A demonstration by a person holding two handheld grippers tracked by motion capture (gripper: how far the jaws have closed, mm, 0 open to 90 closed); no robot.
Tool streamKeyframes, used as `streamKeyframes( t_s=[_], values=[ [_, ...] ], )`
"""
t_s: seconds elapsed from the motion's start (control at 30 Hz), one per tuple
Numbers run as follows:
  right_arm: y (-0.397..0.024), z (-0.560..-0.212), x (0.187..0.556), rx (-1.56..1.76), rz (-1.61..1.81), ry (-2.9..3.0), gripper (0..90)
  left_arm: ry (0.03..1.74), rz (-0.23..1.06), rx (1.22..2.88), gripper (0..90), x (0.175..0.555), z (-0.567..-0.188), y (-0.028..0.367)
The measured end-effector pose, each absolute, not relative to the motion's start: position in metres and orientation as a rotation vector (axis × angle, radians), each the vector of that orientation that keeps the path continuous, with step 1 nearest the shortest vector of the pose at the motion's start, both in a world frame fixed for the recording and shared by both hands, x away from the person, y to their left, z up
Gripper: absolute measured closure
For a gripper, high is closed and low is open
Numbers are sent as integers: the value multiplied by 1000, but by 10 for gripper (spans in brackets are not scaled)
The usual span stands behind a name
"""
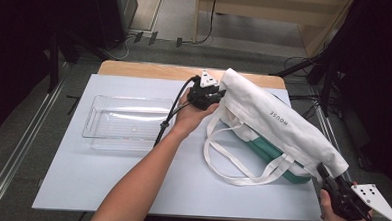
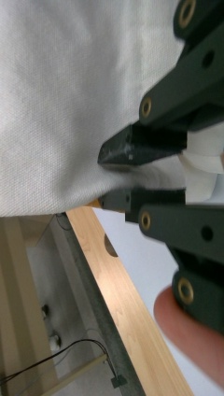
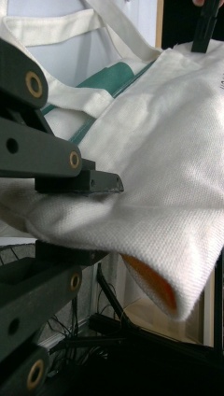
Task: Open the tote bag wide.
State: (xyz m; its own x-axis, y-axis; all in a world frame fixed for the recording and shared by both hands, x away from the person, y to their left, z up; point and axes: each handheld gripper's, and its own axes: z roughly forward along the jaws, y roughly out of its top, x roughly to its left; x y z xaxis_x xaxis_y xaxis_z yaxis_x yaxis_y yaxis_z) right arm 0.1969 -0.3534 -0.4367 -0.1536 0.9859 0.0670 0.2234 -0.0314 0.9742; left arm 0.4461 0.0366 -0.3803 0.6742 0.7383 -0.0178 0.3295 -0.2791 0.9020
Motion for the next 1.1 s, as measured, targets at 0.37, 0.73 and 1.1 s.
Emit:
streamKeyframes(
  t_s=[0.37, 0.73, 1.1],
  values=[
    [-353, -436, 197, 1348, 1264, 1458, 750, 805, 476, 1857, 898, 432, -371, 49],
    [-350, -429, 202, 1387, 1315, 1397, 764, 783, 431, 1793, 900, 396, -358, 81],
    [-336, -420, 222, 1380, 1328, 1398, 767, 752, 443, 1737, 900, 356, -338, 120]
  ],
)
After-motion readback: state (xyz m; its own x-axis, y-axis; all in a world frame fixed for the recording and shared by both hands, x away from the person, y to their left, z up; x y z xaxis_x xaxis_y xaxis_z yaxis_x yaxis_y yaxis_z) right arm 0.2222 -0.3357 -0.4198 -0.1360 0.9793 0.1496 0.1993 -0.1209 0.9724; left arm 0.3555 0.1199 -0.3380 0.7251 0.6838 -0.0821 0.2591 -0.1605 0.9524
